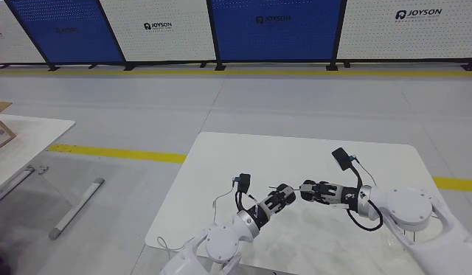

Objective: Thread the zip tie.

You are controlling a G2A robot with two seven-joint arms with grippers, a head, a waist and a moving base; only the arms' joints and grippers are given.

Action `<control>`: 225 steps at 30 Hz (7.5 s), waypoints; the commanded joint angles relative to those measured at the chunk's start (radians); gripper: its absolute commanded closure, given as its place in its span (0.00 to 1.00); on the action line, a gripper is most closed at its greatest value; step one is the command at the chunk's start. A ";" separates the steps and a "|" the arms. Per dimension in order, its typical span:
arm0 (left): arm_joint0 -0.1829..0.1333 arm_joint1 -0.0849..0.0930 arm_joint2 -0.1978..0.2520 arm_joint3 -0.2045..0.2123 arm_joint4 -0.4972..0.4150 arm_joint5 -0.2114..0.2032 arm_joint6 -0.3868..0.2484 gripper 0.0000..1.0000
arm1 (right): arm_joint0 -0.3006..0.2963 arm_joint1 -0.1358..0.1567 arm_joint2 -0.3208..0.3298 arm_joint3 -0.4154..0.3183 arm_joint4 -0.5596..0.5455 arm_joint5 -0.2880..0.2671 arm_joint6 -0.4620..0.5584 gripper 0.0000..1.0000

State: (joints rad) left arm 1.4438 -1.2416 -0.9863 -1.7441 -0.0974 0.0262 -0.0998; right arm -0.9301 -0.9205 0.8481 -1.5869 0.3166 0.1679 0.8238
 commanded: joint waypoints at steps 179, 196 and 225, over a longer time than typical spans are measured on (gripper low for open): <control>0.237 0.046 -0.180 -0.280 0.176 -0.082 -0.187 1.00 | -0.154 0.035 0.194 -0.042 0.035 -0.025 0.006 0.00; 0.268 0.058 -0.196 -0.286 0.175 -0.080 -0.253 1.00 | -0.154 0.035 0.194 -0.042 0.035 -0.025 0.006 0.00; 0.207 0.051 -0.105 -0.323 0.290 -0.087 -0.149 1.00 | -0.154 0.035 0.194 -0.042 0.035 -0.025 0.006 0.00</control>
State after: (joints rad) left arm 1.6576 -1.1889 -1.1026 -2.0816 0.1825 -0.0685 -0.2527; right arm -1.0839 -0.8850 1.0418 -1.6287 0.3512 0.1429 0.8294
